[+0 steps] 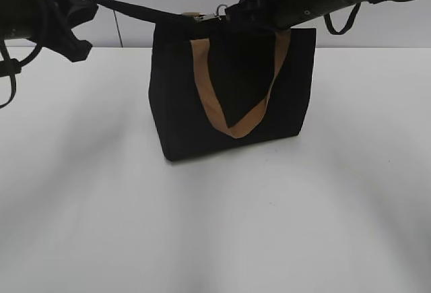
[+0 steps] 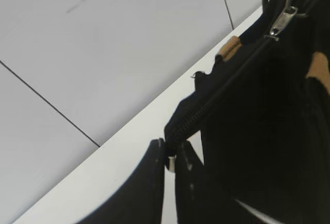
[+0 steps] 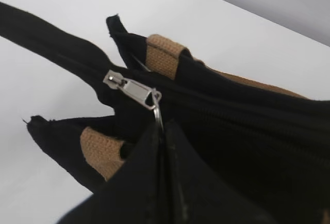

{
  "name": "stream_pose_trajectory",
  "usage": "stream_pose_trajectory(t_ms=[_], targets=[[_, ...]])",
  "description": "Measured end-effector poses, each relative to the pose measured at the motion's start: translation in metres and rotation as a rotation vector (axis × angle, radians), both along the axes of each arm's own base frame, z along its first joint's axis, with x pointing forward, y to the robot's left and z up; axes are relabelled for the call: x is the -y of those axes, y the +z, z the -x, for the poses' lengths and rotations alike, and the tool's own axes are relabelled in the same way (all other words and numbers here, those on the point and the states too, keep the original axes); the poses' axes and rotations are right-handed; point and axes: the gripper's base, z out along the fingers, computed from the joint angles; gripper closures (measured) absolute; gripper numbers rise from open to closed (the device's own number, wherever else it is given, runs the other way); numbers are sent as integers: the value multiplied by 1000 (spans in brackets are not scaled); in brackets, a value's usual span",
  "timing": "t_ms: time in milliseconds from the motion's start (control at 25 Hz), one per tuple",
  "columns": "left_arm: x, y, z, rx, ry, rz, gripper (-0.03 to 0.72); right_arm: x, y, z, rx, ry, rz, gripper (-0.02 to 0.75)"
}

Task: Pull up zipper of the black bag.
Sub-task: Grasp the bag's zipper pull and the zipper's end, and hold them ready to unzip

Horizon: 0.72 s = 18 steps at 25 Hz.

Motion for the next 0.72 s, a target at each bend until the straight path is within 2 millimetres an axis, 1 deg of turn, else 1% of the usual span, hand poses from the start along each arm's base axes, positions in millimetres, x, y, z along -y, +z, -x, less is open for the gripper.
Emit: stream_pose_trajectory(t_ms=[200,360,480,720], targets=[[-13,0,-5,-6,51,7,673,13,-1,-5,-10,-39,8,753],[-20,0,-8,-6,77,8,673,16,-1,-7,-12,-55,12,753],[-23,0,-9,-7,88,9,673,20,-1,-8,-12,-66,12,753],[-24,0,-9,-9,94,13,673,39,-1,-15,-18,-118,9,753]])
